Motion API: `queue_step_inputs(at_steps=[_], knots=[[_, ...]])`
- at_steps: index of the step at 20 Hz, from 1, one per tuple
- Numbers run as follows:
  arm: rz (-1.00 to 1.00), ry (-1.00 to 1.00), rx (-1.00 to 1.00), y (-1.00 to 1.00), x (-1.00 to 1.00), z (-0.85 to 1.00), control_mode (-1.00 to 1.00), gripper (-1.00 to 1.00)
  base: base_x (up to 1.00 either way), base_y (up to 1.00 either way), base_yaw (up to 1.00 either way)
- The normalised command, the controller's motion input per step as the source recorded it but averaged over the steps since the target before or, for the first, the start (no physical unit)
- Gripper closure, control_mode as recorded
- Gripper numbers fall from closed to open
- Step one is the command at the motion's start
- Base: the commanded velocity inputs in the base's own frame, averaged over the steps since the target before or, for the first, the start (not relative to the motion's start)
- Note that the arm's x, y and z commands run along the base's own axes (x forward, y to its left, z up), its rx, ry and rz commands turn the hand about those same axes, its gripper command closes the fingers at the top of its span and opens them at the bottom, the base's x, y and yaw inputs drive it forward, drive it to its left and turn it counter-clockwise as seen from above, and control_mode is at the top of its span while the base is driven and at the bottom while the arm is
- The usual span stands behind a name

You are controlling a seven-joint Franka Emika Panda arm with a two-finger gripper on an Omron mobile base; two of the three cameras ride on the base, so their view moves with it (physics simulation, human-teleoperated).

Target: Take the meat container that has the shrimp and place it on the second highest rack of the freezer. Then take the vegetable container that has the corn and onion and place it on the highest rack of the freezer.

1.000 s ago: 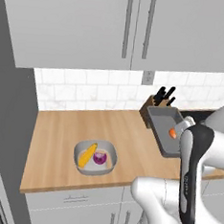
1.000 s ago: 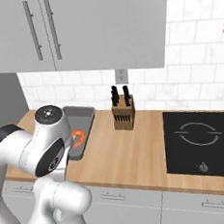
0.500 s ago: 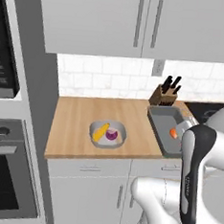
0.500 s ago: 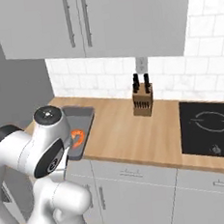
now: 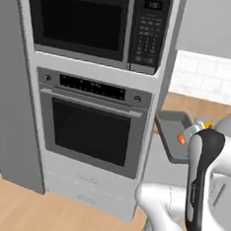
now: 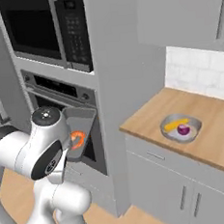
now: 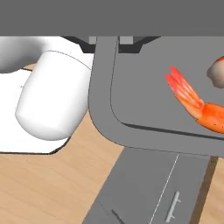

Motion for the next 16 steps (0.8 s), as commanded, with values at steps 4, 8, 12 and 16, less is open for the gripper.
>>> queue_step_inputs(at_steps=[4,8,12,16], knots=[[0.00,0.00,0.00,0.00,0.00,0.00,1.00,1.00,-0.09,1.00,0.79],[0.00,0.00,0.00,0.00,0.00,0.00,1.00,1.00,0.07,0.88,0.73],[0.00,0.00,0.00,0.00,0.00,0.00,1.00,1.00,0.63,0.64,0.59],[0.00,0.00,0.00,0.00,0.00,0.00,1.00,1.00,0.96,0.29,0.45]])
